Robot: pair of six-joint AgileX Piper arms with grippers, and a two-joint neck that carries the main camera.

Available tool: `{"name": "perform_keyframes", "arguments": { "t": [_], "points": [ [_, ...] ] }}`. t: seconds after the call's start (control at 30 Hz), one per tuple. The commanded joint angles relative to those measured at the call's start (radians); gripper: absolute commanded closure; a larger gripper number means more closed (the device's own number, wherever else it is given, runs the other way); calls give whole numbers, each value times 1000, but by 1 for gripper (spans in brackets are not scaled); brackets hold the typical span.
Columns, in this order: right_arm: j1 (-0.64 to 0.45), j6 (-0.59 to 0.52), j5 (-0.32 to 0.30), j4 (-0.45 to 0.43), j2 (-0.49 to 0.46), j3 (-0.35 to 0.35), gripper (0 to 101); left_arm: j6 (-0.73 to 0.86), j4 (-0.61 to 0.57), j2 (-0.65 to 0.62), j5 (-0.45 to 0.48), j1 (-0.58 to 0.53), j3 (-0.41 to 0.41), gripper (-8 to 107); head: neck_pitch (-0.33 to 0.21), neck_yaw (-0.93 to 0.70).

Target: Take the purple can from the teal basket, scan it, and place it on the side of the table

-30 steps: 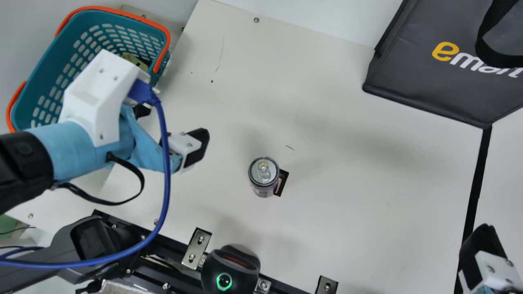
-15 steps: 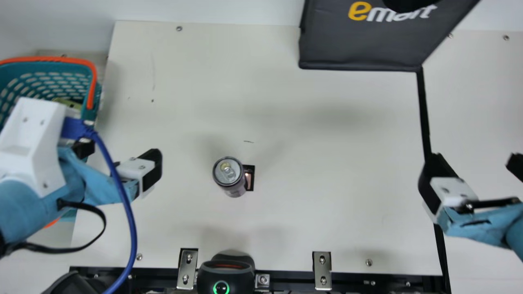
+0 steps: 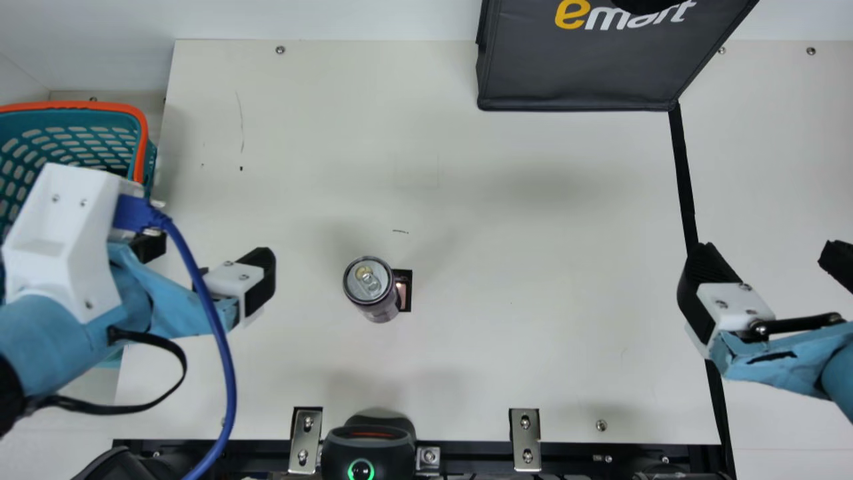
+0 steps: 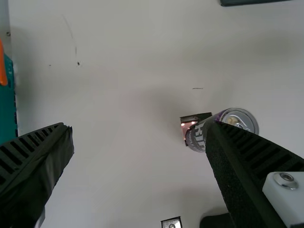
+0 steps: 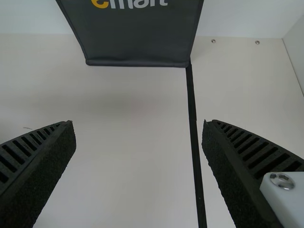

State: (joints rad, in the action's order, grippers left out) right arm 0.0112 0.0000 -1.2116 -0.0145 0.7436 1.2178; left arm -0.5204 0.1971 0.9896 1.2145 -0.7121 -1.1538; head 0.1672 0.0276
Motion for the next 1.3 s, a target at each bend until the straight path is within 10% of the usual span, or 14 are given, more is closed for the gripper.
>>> {"name": "perform_keyframes", "arguments": {
  "t": [0.0, 0.63, 1.27],
  "points": [
    [0, 0, 0, 0, 0, 0, 6, -30, 9, 16, 1, -44, -7, 9, -29, 0],
    [0, 0, 0, 0, 0, 0, 6, -354, 126, 253, -11, -367, -94, 9, -29, 0],
    [0, 0, 0, 0, 0, 0, 6, -555, 195, 473, -5, -410, -150, 9, -29, 0]
  ]
}}
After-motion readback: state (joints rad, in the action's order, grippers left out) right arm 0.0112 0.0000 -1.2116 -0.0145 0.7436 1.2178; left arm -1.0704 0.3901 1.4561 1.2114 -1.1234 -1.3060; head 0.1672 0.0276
